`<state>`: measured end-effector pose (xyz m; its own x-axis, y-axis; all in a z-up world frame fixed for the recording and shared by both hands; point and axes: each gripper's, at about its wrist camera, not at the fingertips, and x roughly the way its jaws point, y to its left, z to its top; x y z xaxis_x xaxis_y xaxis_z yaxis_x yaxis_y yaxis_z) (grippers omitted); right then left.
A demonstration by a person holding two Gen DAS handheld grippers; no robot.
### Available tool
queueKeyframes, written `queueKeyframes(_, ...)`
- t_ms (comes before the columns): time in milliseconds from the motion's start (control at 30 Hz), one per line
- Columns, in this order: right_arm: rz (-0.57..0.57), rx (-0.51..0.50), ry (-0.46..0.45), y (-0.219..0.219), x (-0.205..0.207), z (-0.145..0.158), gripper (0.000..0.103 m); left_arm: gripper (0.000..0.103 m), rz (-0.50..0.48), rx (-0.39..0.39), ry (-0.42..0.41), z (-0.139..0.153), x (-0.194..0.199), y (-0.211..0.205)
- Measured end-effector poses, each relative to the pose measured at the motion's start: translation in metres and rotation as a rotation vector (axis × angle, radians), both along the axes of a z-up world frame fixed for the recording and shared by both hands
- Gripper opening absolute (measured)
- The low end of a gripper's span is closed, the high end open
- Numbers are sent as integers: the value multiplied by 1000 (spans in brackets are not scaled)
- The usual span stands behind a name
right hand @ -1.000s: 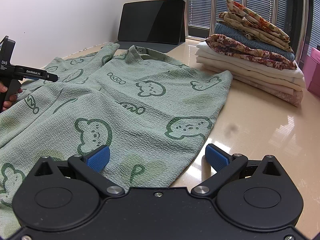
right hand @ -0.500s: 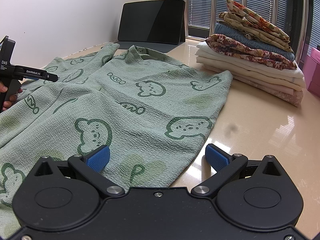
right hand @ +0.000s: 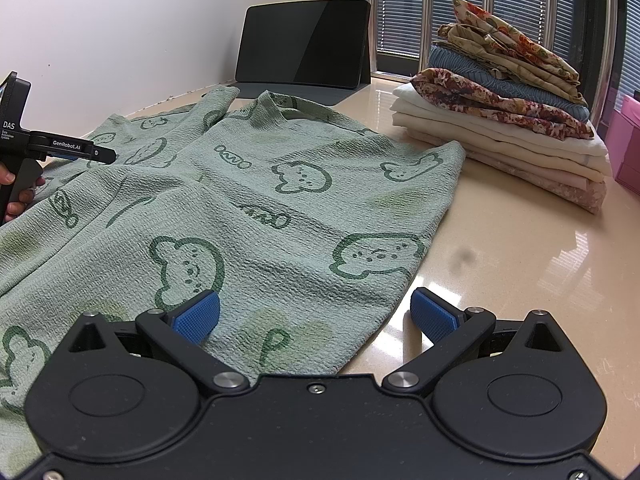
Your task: Fold clothes
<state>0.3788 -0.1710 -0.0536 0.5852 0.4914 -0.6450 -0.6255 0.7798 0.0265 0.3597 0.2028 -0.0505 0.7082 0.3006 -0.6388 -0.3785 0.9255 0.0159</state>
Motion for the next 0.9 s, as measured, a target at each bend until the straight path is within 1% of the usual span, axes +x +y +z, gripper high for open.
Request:
queueKeyframes(700,0,0,0,0,0,0,103,103,-3,-9,-9,0,-1,1)
queueKeyframes(800,0,0,0,0,0,0,103,103,-44,-31,-45,7,-9,2)
queueKeyframes(900,0,0,0,0,0,0,103,103,-79,-32,-104,26,-28,0)
